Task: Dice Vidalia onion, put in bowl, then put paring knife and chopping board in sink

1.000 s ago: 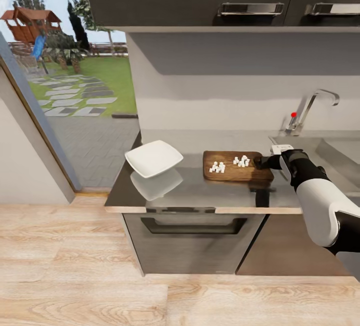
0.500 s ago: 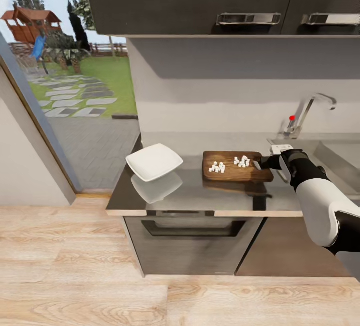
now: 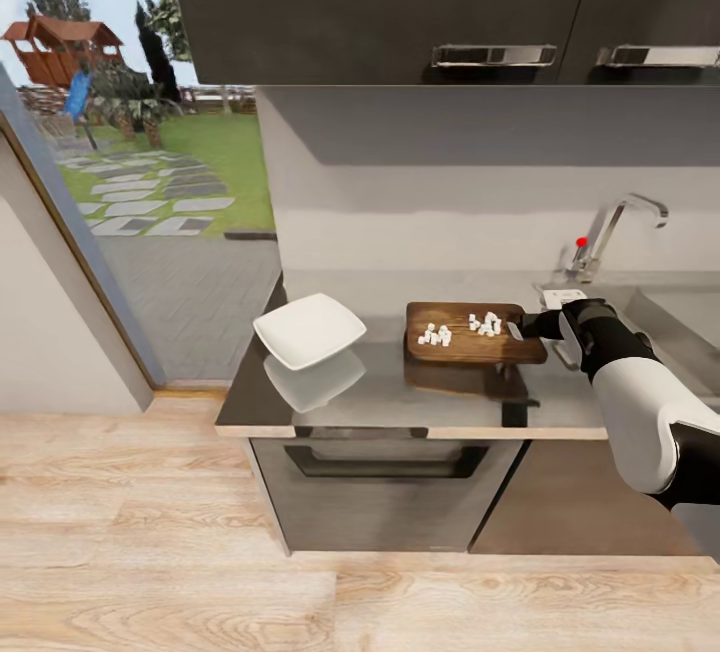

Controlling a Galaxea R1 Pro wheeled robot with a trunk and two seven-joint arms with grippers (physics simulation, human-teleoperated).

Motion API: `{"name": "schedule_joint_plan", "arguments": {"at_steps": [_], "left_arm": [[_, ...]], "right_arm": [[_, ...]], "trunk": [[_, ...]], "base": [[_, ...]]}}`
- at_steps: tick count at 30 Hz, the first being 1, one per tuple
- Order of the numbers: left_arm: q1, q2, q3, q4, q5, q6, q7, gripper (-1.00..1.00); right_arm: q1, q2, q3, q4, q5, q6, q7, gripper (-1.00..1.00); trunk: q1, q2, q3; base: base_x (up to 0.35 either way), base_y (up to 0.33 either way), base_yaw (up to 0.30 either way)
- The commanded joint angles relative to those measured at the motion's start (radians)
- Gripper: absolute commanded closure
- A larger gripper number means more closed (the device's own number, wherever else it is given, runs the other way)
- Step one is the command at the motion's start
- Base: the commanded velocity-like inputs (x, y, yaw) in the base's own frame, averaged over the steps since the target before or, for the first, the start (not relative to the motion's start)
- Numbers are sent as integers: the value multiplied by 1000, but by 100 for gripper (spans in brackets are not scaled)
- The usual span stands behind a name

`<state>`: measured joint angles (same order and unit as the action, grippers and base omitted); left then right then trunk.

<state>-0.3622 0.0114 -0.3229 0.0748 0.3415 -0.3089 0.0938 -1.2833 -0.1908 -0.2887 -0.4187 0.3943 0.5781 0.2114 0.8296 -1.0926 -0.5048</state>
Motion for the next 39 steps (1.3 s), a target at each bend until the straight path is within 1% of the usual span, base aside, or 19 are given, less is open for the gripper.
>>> {"name": "schedule_joint_plan", "arguments": {"at_steps": [1, 38, 39], "left_arm": [[-1, -1, -8, 3, 5, -6, 1, -100], [-1, -1, -8, 3, 5, -6, 1, -100], [-1, -1, -8, 3, 5, -6, 1, -100]], "right_arm": [[-1, 1, -7, -1, 11, 3, 8, 100], [-1, 2, -6, 1, 11, 5, 7, 100], [-1, 2, -6, 2, 11, 5, 7, 100]], "trunk": [[-4, 7, 2], [-146, 266, 118], [-146, 266, 118]], "base": [[0, 0, 0], [0, 0, 0], [0, 0, 0]]}}
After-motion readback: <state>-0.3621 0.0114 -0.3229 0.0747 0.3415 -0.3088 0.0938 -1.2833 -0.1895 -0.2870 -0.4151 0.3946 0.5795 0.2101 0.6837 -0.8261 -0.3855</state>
